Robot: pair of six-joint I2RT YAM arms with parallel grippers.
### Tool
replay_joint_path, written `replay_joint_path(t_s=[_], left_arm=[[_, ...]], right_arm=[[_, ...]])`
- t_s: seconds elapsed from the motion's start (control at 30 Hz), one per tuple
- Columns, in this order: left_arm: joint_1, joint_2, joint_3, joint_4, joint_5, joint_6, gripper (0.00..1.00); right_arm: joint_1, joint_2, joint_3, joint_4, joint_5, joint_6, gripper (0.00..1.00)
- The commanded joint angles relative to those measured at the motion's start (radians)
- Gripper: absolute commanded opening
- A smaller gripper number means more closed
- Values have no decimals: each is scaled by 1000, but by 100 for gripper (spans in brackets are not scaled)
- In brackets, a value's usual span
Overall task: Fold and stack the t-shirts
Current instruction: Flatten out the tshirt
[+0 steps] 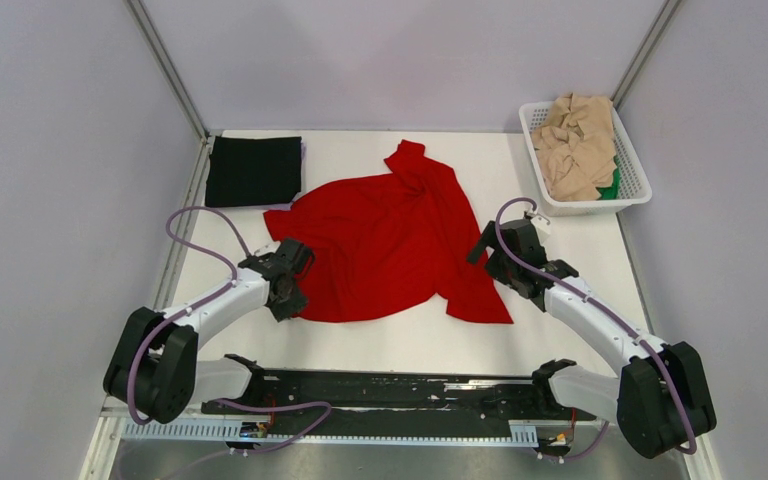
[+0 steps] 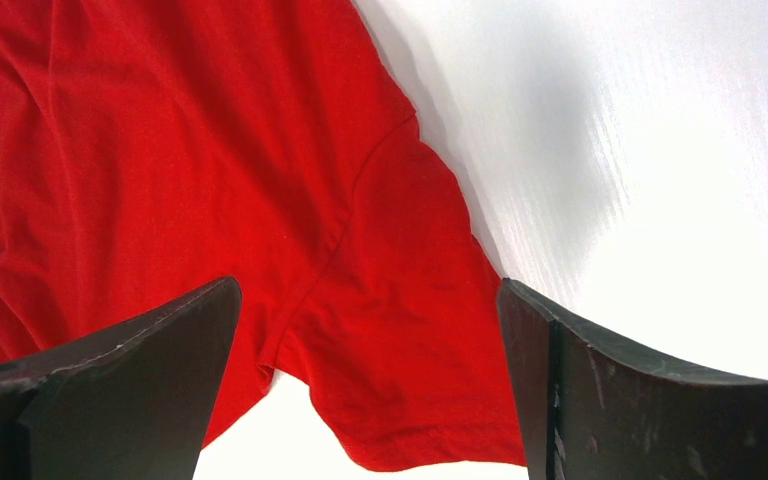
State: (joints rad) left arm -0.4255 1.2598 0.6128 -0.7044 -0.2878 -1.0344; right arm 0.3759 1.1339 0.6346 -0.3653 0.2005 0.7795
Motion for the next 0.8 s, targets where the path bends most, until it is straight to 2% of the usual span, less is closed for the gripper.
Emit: replay_joint_path(t_s=[0.0, 0.13, 0.3, 0.47, 0.67, 0.77], left_arm=[[-1, 37, -27, 104, -16, -20, 34], [-1, 49, -21, 130, -25, 3, 24], [0, 75, -6, 147, -37, 21, 0], [0, 70, 11, 136, -41, 53, 0], [0, -59, 9, 112, -25, 111, 0], [-1, -138, 1, 117, -23, 126, 0]], right_arm=[[-6, -4, 22, -6, 20, -18, 100], [-8, -12, 23, -11, 20, -20, 100], [-10, -32, 19, -24, 23, -19, 100], [-18, -70, 12, -109, 49, 15, 100], [-21, -107, 23, -344, 46, 36, 100], [-21, -118, 2, -395, 28, 68, 96]])
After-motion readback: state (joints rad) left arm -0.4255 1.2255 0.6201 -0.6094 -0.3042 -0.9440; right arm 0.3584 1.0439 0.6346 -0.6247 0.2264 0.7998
